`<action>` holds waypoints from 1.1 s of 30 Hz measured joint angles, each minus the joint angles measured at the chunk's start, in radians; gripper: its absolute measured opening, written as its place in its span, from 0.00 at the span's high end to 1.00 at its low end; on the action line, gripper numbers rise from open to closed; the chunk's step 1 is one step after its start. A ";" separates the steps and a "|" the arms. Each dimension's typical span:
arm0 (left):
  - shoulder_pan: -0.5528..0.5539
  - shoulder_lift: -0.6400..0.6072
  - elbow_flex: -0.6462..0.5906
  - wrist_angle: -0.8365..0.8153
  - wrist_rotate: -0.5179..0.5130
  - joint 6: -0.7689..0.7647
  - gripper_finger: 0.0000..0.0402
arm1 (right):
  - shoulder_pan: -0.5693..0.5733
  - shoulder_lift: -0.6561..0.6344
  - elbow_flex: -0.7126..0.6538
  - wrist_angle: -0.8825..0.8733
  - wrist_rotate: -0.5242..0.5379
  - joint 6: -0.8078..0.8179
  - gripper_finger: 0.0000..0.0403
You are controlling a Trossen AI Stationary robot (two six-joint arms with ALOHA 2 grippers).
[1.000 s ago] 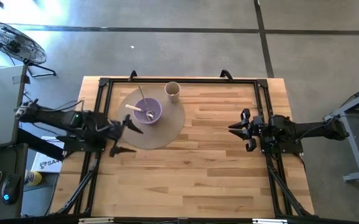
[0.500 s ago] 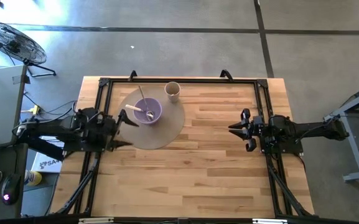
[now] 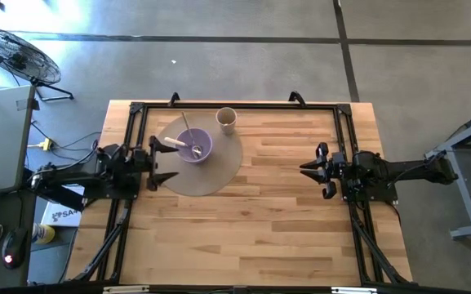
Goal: Pick & Place Utensil
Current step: Return to Home Position
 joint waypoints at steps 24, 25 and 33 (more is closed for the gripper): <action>-0.099 0.007 -0.060 0.007 -0.075 0.063 0.04 | 0.000 0.001 0.000 -0.008 0.004 0.000 0.81; -0.117 0.007 -0.060 0.006 -0.093 0.073 0.04 | 0.000 0.001 0.000 -0.008 0.004 0.000 0.81; -0.171 0.007 -0.061 -0.027 -0.088 0.112 0.04 | 0.000 0.001 0.000 -0.008 0.004 0.000 0.81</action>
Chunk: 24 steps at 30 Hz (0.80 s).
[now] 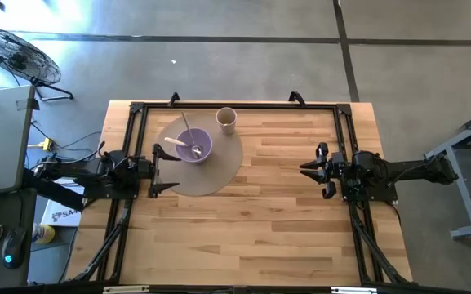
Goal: Pick & Place Utensil
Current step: Return to Home Position
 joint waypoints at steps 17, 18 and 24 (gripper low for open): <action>0.000 0.000 -0.001 0.000 0.014 -0.060 0.04 | 0.000 0.000 0.000 0.000 0.000 0.000 0.82; 0.000 0.000 -0.001 0.000 0.014 -0.060 0.04 | 0.000 0.000 0.000 0.000 0.000 0.000 0.81; 0.000 0.000 -0.001 -0.001 0.013 -0.061 0.04 | 0.000 0.000 0.000 0.000 0.000 0.000 0.82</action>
